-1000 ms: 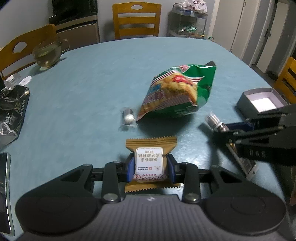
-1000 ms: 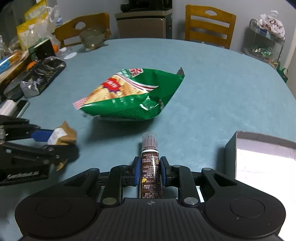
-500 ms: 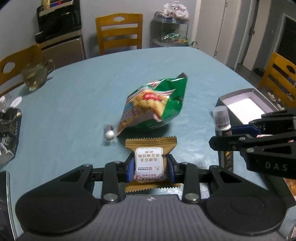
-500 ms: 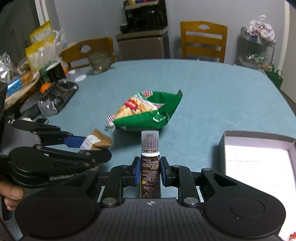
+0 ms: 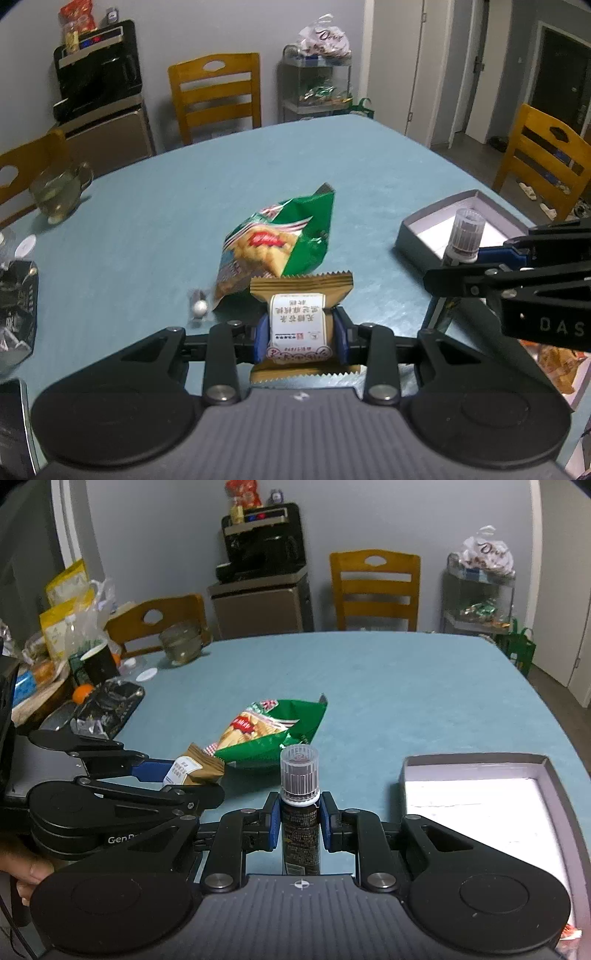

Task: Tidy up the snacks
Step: 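Carry the wafer packet and brown tube with both tools over the tray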

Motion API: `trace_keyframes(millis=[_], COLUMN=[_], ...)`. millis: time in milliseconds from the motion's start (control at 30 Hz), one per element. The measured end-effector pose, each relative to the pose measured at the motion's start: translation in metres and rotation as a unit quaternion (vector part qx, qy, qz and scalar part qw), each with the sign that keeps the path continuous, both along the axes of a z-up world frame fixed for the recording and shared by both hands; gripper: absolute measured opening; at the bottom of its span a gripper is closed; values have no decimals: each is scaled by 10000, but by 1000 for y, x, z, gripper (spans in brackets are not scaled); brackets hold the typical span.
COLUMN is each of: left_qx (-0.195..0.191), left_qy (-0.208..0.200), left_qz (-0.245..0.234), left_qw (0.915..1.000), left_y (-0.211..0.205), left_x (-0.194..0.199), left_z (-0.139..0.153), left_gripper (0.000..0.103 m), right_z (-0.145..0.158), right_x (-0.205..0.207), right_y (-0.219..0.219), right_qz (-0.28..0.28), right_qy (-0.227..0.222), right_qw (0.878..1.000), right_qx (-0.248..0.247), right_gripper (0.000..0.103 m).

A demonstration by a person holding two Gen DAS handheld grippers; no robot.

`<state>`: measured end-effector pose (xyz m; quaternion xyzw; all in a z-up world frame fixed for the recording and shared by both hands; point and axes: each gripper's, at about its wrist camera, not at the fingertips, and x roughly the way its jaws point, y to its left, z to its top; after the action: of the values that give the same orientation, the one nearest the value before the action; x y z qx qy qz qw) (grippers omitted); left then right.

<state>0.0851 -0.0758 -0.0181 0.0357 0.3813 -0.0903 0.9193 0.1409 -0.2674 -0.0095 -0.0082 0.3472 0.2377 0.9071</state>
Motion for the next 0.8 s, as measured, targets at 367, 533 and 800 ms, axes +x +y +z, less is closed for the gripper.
trace_keyframes(millis=[367, 533, 800], left_qx=[33, 27, 3], left_qy=[-121, -152, -162], left_qz=[-244, -364, -553], left_qw=[9996, 9992, 9983], left_y=[-22, -31, -43], left_x=[5, 7, 10], left_z=[10, 12, 14], left_gripper=[32, 32, 32], right_z=[13, 16, 18], right_x=[-10, -12, -19], right_y=[-22, -32, -43], right_qz=[-324, -468, -665], right_qy=[-180, -220, -266], right_qw=[9993, 9986, 9974], right_qx=[99, 116, 122], right_gripper=[23, 23, 23])
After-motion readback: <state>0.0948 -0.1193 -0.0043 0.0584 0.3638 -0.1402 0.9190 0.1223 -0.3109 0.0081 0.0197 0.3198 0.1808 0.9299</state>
